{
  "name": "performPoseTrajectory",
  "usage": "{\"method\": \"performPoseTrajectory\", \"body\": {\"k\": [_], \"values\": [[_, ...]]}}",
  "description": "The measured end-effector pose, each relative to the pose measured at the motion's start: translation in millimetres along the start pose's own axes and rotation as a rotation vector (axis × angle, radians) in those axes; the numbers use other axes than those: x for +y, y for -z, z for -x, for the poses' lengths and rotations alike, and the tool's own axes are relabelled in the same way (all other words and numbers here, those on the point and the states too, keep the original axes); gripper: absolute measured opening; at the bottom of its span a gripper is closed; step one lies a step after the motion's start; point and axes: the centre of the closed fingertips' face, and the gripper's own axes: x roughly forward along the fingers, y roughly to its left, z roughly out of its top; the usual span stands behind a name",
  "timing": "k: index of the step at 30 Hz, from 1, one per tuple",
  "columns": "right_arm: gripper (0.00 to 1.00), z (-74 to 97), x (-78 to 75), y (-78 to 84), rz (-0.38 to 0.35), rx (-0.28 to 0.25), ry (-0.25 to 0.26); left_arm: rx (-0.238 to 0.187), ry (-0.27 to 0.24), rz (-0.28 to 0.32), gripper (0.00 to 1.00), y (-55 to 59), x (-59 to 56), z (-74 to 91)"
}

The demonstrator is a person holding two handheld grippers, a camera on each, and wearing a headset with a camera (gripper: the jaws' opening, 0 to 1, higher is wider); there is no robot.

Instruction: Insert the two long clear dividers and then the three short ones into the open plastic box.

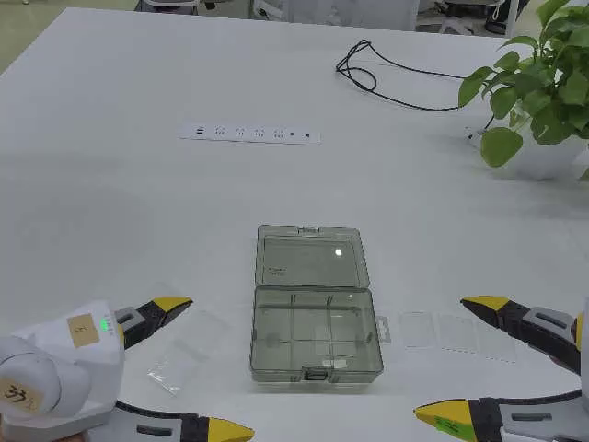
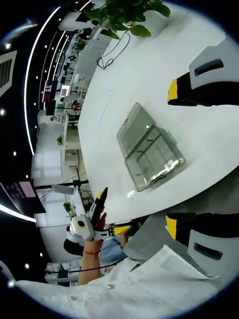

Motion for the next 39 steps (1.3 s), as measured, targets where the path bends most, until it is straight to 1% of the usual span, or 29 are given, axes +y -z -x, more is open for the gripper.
{"method": "performPoseTrajectory", "body": {"k": [17, 29, 39], "values": [[0.89, -0.8, -1.1, 2.6, -0.007, 0.005, 0.001, -0.001, 0.002, 0.012, 0.95, 1.5, -1.3, -1.5], [0.89, -1.9, -2.5, 2.6, -0.008, 0.004, 0.002, 0.004, 0.004, 0.012, 0.93, 0.8, 2.0, -1.6], [0.89, -2.1, -3.5, 3.2, -0.014, 0.002, 0.004, 0.007, 0.011, 0.011, 0.93, 0.1, 1.9, -3.2]]}}
